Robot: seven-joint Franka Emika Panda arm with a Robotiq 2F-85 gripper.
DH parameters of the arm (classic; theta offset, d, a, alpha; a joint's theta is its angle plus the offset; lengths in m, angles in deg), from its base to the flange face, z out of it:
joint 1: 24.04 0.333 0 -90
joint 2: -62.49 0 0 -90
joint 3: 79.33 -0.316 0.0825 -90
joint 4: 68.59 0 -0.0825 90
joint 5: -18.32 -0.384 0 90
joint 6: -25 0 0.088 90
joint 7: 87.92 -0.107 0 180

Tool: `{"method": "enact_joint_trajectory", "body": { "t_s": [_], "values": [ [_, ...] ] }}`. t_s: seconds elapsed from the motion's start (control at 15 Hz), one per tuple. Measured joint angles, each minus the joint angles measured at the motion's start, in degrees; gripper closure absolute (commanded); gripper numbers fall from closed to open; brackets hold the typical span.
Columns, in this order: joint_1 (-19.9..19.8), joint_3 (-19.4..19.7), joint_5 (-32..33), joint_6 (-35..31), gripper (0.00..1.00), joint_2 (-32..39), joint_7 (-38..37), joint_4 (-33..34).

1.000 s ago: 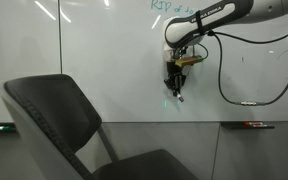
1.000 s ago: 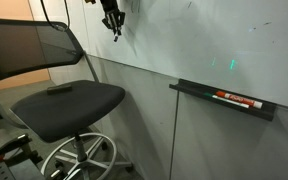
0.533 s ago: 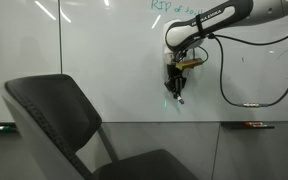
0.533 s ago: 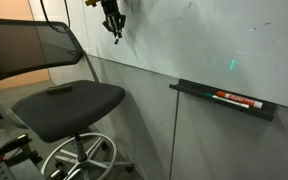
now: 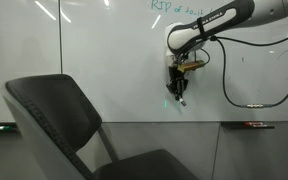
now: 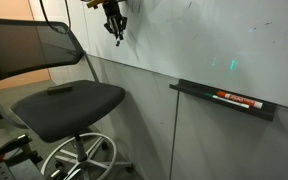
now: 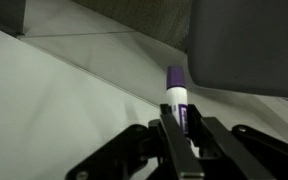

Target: Use the marker on the chair to draw a smiley face on the whiteboard

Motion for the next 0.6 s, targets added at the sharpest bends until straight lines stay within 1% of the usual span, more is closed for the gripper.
{"method": "enact_joint_trajectory", "body": {
  "t_s": [0.6],
  "values": [
    [-1.16,1.35,0.0,-0.81,0.94,-2.35,0.0,-3.99]
  ]
}}
